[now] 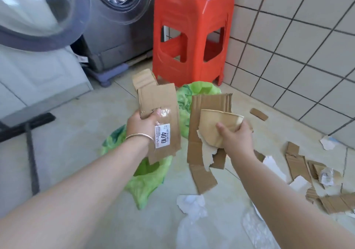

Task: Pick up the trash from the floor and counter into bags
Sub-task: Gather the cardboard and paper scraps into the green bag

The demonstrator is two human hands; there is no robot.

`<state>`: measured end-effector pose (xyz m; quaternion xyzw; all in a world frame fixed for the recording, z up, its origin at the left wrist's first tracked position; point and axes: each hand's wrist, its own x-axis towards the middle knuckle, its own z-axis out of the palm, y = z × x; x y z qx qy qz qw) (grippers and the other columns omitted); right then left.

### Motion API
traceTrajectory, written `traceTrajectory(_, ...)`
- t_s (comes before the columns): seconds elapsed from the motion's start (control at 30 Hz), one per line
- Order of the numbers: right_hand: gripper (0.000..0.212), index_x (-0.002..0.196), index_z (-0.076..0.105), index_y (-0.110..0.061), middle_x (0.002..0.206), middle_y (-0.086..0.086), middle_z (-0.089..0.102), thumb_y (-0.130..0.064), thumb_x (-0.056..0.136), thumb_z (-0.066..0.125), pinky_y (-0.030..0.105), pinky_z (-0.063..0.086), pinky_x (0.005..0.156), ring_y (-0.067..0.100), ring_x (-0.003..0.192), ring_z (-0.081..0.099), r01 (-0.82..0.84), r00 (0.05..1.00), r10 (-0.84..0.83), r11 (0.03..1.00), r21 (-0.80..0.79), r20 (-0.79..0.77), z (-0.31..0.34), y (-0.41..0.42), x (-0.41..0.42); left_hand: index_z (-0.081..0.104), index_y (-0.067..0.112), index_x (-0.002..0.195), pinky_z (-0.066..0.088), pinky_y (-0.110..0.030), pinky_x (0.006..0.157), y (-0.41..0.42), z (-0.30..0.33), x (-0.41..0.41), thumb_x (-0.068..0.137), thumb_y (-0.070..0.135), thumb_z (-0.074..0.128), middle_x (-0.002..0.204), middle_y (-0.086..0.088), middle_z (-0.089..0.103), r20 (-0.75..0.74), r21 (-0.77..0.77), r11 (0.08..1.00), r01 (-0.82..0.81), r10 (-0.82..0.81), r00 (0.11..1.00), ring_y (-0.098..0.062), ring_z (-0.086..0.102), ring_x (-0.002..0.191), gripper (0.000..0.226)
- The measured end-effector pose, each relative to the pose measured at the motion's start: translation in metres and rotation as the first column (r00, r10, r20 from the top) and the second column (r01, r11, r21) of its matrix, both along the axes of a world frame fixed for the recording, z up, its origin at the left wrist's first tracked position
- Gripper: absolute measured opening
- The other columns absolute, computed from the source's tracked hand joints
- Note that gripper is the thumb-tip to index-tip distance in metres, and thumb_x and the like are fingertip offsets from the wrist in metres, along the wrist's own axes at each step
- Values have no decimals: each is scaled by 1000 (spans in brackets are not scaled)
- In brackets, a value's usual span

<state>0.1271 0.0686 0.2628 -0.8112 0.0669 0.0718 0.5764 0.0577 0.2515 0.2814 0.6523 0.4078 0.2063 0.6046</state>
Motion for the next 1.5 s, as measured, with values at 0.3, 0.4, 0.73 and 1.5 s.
traceTrajectory(0.3, 13, 88, 51, -22, 72, -9, 59, -21, 83, 63, 23, 40, 48, 12, 61, 57, -80, 995, 79, 997, -11, -67, -20, 131, -38, 61, 17, 102, 48, -16, 55, 72, -30, -46, 87, 15, 60, 85, -2, 64, 80, -61, 960, -273, 277, 957, -15, 64, 71, 15)
traceTrajectory(0.4, 11, 83, 49, -24, 65, -11, 54, -19, 82, 58, 22, 34, 41, 11, 53, 51, -109, 991, 98, 986, -129, -87, -48, 154, -58, 62, 16, 86, 49, -33, 71, 75, -70, -49, 82, 14, 65, 82, -7, 65, -39, -45, 941, -335, 334, 942, -30, 64, 82, 6)
traceTrajectory(0.73, 14, 91, 37, -18, 103, 6, 61, -24, 90, 51, 31, 39, 65, 29, 90, 59, -285, 945, 219, 916, -284, -242, -131, 192, -80, 56, 16, 71, 44, -29, 71, 72, -151, -26, 81, 18, 63, 78, -11, 63, -521, -151, 988, -25, -58, 852, -30, 57, 77, 13)
traceTrajectory(1.5, 25, 112, 57, -7, 114, 9, 64, -11, 89, 50, 30, 51, 83, 26, 107, 63, -529, 846, 376, 679, -509, -379, -73, 166, -61, 52, 3, 120, 51, -39, 81, 82, -104, -21, 82, 34, 54, 120, -19, 59, -680, 167, 976, 141, 10, 733, -38, 61, 101, 48)
